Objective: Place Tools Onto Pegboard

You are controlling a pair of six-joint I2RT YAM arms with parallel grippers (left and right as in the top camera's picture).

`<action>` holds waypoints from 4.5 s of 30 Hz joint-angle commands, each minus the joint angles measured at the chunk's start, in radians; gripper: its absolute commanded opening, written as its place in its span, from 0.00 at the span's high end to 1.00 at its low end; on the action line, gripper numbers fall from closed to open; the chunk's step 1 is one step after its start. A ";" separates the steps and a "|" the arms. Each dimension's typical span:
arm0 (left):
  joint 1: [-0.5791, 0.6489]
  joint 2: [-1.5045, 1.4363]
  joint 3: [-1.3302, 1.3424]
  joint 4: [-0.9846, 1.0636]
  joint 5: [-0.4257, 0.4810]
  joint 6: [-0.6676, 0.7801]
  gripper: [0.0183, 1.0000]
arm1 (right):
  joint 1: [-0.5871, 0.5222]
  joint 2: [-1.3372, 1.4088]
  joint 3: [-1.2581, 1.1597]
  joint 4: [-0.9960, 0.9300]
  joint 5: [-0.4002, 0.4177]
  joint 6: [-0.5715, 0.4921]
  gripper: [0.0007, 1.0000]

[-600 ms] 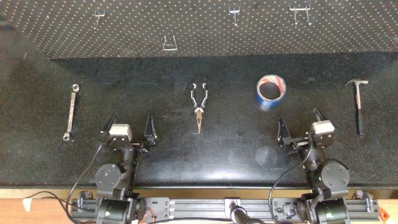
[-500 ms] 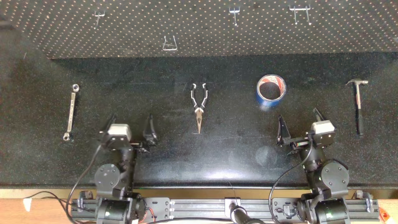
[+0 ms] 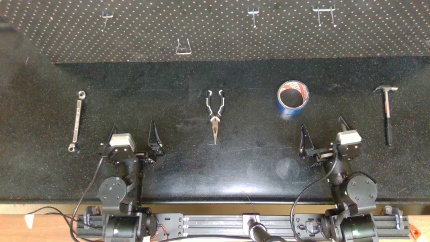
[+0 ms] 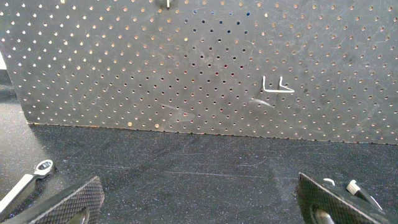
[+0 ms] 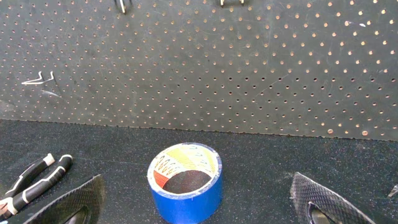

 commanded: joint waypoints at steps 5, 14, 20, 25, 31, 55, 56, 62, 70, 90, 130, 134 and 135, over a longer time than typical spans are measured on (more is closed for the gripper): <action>0.004 -0.008 -0.002 -0.005 -0.004 -0.012 0.00 | 0.007 -0.012 -0.002 -0.007 0.016 0.007 0.02; 0.004 -0.008 -0.002 -0.005 -0.004 -0.012 0.00 | 0.007 -0.012 -0.002 -0.007 0.016 0.007 0.02; 0.004 -0.008 -0.002 -0.005 -0.004 -0.012 0.00 | 0.007 -0.012 -0.002 -0.007 0.016 0.007 0.02; 0.004 -0.008 -0.002 -0.005 -0.004 -0.012 0.00 | 0.007 -0.012 -0.002 -0.007 0.016 0.007 0.02; 0.004 -0.008 -0.002 -0.005 -0.004 -0.012 0.00 | 0.007 -0.012 -0.002 -0.007 0.016 0.007 0.02; 0.004 -0.008 -0.002 -0.005 -0.003 -0.012 0.00 | 0.007 -0.012 -0.002 -0.007 0.016 0.007 0.02; 0.004 -0.008 -0.002 -0.005 -0.003 -0.011 0.00 | 0.007 -0.012 -0.002 -0.007 0.016 0.007 0.02; 0.030 0.110 0.063 -0.002 -0.004 0.001 0.00 | 0.007 -0.012 -0.002 -0.007 0.016 0.007 0.02; 0.358 0.912 0.670 -0.528 -0.123 0.161 0.00 | 0.007 -0.012 -0.002 -0.007 0.016 0.007 0.02; 0.790 1.621 1.067 -0.658 0.226 0.642 0.00 | 0.007 -0.012 -0.002 -0.007 0.016 0.007 0.02; 0.683 1.976 1.357 -0.659 0.214 0.661 0.01 | 0.007 -0.012 -0.002 -0.007 0.016 0.007 0.02; 0.683 1.977 1.357 -0.659 0.214 0.660 0.00 | 0.007 -0.012 -0.002 -0.007 0.016 0.007 0.02; 0.683 1.978 1.357 -0.660 0.214 0.660 0.01 | 0.007 -0.012 -0.002 -0.007 0.016 0.007 0.02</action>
